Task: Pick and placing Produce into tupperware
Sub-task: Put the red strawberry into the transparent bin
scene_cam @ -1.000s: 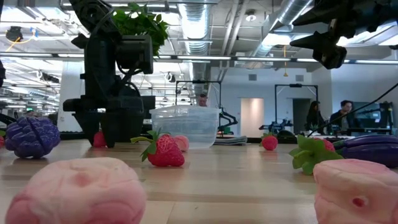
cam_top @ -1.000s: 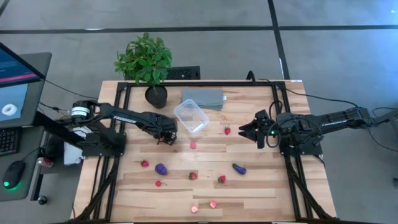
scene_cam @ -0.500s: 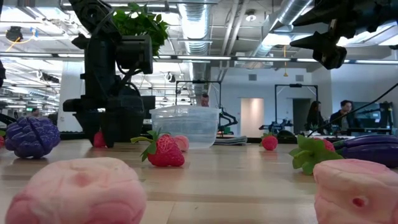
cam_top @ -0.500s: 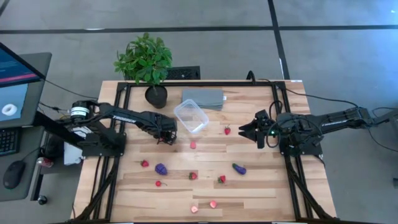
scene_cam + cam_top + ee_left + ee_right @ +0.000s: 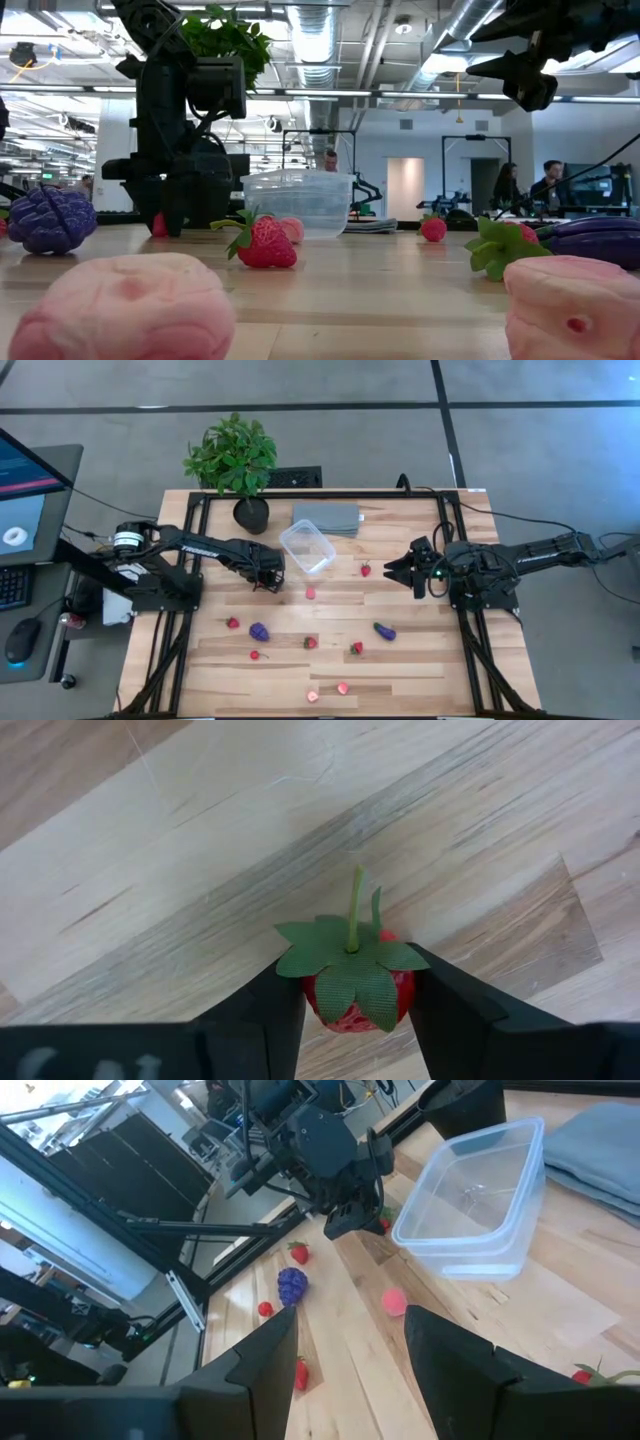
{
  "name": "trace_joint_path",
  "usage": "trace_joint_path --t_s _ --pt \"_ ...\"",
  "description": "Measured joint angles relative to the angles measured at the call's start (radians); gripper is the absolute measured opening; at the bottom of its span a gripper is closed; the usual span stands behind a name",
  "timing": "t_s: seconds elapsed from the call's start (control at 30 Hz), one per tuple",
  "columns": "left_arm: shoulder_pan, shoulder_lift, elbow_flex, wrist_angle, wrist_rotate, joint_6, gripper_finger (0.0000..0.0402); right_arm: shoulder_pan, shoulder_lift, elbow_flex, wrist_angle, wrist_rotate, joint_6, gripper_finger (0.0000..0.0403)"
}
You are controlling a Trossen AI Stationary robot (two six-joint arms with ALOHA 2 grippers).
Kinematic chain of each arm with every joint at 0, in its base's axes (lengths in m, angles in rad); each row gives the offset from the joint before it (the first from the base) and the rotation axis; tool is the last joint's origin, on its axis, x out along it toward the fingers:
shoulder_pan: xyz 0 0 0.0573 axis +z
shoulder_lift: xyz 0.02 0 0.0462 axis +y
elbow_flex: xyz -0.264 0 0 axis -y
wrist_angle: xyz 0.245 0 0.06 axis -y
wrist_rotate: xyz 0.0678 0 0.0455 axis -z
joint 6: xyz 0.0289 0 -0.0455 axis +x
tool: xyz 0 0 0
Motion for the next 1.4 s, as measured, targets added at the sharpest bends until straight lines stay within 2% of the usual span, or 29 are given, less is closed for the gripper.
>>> trace_joint_path --t_s 0.57,0.9,1.4 --pt "-0.015 0.005 0.070 -0.028 0.023 0.047 0.0143 0.000 0.000 0.000 0.000 0.000 -0.001 0.0209" --pt "-0.067 0.004 0.116 -0.036 0.036 0.049 0.0142 0.000 0.000 0.000 0.000 0.000 -0.001 0.0209" --pt "-0.149 0.002 0.252 -0.077 0.022 0.088 0.0142 -0.001 0.000 0.000 0.000 0.007 0.006 0.0209"
